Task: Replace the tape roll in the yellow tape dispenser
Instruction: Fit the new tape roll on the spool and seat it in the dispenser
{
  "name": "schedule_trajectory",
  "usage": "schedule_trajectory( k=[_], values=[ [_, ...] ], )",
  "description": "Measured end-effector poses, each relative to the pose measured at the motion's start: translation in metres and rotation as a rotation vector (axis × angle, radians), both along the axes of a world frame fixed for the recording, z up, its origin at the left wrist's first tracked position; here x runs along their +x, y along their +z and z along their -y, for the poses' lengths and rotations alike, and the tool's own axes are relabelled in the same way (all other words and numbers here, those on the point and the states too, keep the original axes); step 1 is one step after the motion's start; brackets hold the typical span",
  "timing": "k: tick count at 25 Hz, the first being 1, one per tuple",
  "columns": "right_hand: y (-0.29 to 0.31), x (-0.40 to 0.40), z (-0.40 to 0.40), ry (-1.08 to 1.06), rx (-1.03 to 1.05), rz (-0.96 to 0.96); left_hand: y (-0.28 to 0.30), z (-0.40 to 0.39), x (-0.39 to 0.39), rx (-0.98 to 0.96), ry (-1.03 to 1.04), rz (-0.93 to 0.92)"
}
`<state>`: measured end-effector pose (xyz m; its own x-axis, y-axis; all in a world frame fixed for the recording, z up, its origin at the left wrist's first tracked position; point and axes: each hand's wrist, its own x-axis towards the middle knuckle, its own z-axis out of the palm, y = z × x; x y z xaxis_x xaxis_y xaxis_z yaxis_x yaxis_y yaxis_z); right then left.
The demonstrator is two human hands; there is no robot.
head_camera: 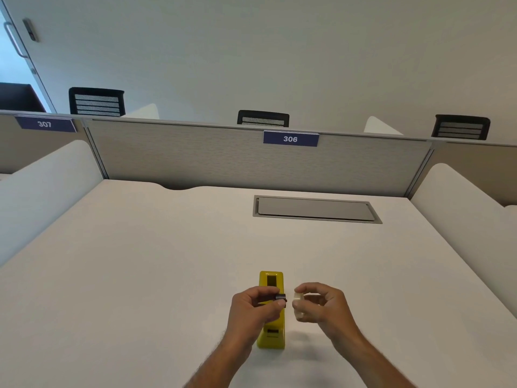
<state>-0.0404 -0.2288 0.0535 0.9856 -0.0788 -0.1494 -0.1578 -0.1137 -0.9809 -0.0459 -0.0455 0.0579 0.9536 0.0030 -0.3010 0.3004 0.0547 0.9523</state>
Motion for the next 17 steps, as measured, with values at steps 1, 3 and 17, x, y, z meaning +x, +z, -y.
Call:
schedule_trajectory(
  k=[1,3,17],
  values=[
    [0.0034,-0.0003,-0.0021,0.008,0.033,-0.003,0.0004,-0.0004,-0.0004,-0.007,-0.005,0.008],
    [0.0071,-0.0006,-0.0051,0.021,0.094,-0.005,0.0015,-0.0012,-0.0015,-0.011,-0.013,0.02],
    [0.0059,0.001,-0.0082,0.112,0.258,-0.026,0.0052,-0.0045,-0.0023,-0.021,-0.031,0.038]
  ],
)
